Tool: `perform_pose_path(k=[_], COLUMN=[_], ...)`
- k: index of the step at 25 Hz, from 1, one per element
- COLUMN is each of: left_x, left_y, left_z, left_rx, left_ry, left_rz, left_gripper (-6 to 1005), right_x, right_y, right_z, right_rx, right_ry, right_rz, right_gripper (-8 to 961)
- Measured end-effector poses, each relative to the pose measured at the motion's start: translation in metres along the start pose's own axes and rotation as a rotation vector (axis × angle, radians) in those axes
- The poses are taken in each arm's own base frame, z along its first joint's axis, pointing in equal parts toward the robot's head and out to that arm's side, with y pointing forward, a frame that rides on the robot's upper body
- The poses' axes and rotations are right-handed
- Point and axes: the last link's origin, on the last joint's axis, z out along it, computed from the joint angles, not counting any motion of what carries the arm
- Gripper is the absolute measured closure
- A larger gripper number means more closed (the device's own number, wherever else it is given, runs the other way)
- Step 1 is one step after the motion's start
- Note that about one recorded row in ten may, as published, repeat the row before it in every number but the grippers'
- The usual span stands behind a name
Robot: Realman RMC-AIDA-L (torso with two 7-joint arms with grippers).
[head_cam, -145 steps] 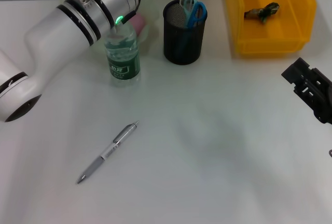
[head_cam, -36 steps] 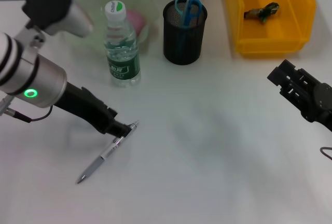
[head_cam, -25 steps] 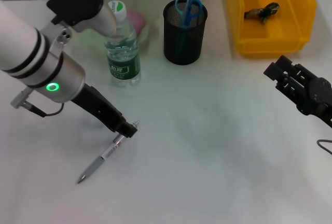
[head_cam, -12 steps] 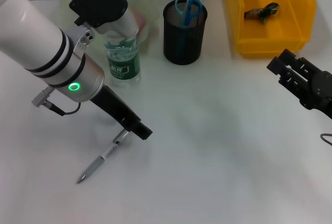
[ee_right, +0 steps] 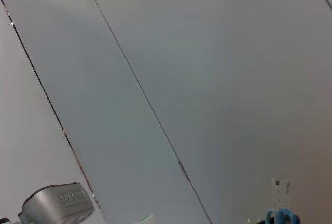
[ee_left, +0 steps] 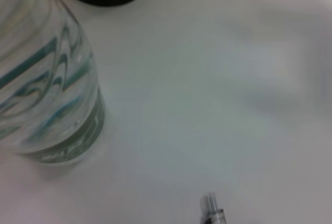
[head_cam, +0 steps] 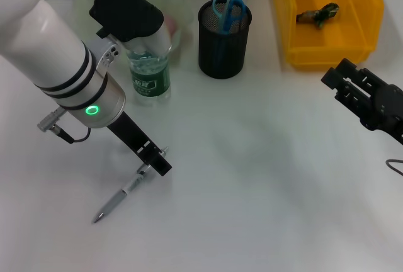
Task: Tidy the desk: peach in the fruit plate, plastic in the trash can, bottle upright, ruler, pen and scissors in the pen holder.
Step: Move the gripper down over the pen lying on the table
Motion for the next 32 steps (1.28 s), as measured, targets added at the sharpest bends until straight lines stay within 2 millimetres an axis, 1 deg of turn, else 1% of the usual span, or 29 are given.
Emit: perform_pose_path(k=[4,9,21,25,32], left_x=[0.000,-0.001,0.000,0.008,0.013], left_y=[0.001,0.000,-0.002,0.003,0.004], left_z=[0.001,0.009,0.010,0.007,0.007], left_rx=[0.001,-0.009,0.027,0.031,0.038], left_ry=[-0.014,-0.058,-0.084,-0.101,-0.099], left_rz=[0.002,-0.009,-0.008,0.019,0.034], left_gripper=[202,208,220,224,232], right_x=[0.000,0.000,-0.001,-0.001,-0.002], right_y=[-0.001,-0.002,-0.003,-0.003,-0.004], right_z=[0.003,0.004,0.007,0.008,0.008], right_rx=[0.001,0.000,0.007,0.004,0.006], right_ry=[0.005,0.008,0.009,0.010,0.009], right_rz=[-0.003,-0.004,-0.007,-0.008,-0.002], right_gripper=[393,392,391,391,392])
